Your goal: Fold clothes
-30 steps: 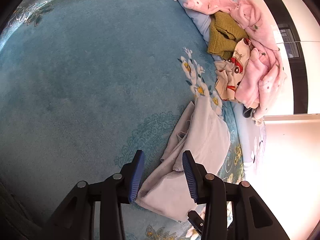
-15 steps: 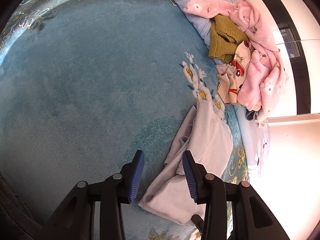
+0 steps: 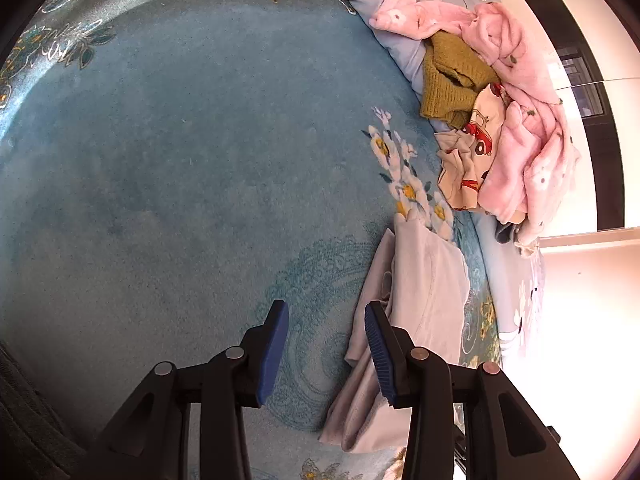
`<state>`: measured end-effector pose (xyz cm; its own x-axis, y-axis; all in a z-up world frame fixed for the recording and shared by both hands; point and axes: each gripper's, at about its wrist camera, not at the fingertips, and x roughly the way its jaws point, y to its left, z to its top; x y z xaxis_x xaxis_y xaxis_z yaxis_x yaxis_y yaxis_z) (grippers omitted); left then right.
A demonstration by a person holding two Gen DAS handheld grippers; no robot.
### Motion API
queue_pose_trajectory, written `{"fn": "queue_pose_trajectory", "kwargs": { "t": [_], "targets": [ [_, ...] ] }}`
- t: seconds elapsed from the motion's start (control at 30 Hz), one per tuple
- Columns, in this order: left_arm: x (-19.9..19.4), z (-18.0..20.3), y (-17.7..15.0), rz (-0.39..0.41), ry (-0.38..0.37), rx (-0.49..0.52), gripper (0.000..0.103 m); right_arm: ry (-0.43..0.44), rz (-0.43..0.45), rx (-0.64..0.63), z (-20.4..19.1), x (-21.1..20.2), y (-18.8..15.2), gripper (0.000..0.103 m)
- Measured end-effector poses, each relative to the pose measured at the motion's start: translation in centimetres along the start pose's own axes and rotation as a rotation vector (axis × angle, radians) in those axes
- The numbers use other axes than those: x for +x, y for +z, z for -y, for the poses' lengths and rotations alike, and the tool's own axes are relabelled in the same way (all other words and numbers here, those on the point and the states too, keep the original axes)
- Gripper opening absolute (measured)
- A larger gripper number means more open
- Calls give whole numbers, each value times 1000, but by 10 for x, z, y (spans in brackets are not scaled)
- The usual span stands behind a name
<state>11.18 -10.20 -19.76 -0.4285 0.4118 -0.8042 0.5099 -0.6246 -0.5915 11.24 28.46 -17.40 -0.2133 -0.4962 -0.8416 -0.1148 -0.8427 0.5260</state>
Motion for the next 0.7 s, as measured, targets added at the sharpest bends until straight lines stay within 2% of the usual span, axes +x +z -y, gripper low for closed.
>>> {"fn": "queue_pose_trajectory", "kwargs": {
  "t": [0.2, 0.37, 0.6, 0.7],
  "targets": [
    [1, 0, -2, -10, -22, -10, 43, -15, -38, 35, 18, 9, -5, 6],
    [7, 1, -3, -57, -113, -29, 44, 10, -41, 79, 26, 18, -14, 6],
    [37, 29, 5, -122, -165, 26, 56, 18, -49, 71, 29, 21, -16, 7],
    [54, 40, 11, -148, -145, 53, 61, 15, -67, 61, 30, 23, -15, 7]
  ]
}}
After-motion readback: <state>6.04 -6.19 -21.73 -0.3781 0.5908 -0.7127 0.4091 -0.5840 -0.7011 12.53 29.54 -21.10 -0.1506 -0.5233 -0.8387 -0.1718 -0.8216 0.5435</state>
